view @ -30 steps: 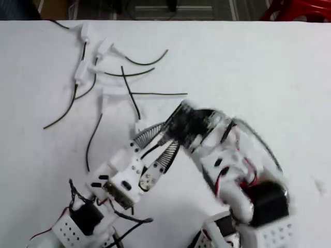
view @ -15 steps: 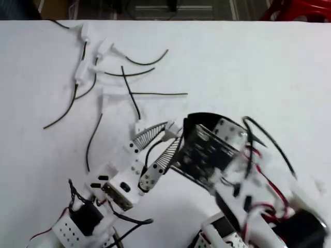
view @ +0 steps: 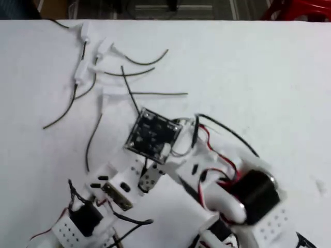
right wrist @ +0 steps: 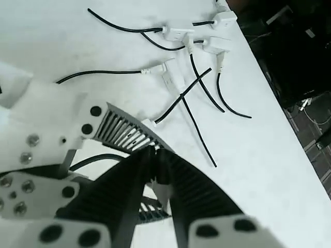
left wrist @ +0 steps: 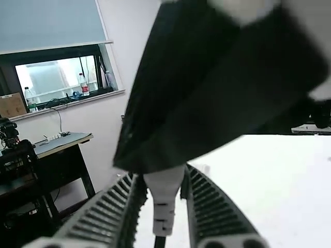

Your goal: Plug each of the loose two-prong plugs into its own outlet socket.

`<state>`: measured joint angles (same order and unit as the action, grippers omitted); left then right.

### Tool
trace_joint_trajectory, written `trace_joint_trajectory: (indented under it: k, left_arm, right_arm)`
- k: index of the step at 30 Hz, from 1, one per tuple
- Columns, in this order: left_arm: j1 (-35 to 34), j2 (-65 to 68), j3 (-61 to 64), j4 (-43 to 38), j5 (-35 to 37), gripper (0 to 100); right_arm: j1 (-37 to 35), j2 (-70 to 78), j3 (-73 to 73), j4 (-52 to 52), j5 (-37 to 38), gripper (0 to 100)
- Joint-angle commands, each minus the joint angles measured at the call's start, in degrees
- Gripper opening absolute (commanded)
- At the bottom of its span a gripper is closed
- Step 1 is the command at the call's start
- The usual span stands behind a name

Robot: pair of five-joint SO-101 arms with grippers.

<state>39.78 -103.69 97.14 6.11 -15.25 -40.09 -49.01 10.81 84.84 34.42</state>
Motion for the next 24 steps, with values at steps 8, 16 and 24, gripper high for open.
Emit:
trace_joint_trajectory:
  k: [8,16,24]
  left_arm:
    - [-0.1,-0.9,-0.2,-0.2,-0.3,2]
    - [-0.1,-0.9,-0.2,-0.2,-0.3,2]
    - [-0.1,-0.9,-0.2,-0.1,-0.3,2]
  right_arm:
    - [15.3,0.7,13.6,-16.8,5.0,1.9]
    - [17.8,0.2,15.1,-17.8,5.7,1.9]
    - [17.4,0.2,4.3,-14.2,5.3,1.9]
